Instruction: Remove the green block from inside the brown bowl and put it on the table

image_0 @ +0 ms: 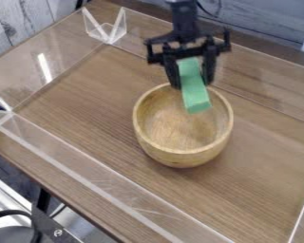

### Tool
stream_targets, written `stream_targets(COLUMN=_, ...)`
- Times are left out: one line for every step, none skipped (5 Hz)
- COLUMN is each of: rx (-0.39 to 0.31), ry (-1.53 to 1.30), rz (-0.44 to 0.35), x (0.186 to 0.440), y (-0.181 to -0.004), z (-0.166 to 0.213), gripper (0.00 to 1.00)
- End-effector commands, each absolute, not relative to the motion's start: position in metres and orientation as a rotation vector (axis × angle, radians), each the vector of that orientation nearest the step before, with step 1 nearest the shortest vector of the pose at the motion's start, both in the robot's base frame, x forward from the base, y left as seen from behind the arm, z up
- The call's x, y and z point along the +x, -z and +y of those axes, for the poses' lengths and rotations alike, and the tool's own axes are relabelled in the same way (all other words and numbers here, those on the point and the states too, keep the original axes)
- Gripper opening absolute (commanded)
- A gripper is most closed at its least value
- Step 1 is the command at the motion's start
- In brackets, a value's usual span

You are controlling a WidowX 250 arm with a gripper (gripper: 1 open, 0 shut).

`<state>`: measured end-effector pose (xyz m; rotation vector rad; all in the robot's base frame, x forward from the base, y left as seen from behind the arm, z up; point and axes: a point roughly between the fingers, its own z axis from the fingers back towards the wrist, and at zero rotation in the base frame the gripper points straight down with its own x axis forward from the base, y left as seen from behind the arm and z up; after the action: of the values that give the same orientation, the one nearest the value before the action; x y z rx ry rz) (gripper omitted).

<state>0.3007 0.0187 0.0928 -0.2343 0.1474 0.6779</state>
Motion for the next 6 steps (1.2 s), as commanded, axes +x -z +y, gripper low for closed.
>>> stream_targets(rx=-0.264, ry=-0.727, rz=0.016, x=0.321, y=-0.130, z=0.051, gripper=0.00)
stream_targets(rx=-0.261, ry=-0.802, rz=-0.005, x=0.332, y=-0.132, z=0.088, gripper=0.00)
stream_targets(rx=-0.249, ry=-0.750, rz=0.003, x=0.328, y=-0.123, z=0.074, gripper=0.00)
stream_targets(rx=-0.237, ry=-0.709, rz=0.007, x=0.326, y=-0.110, z=0.061, gripper=0.00)
stream_targets(rx=-0.227, ry=-0.668, rz=0.012, x=0.327, y=-0.099, z=0.045, gripper=0.00)
stream_targets(rx=-0.216, ry=-0.630, rz=0.018, x=0.331, y=-0.089, z=0.030, gripper=0.00)
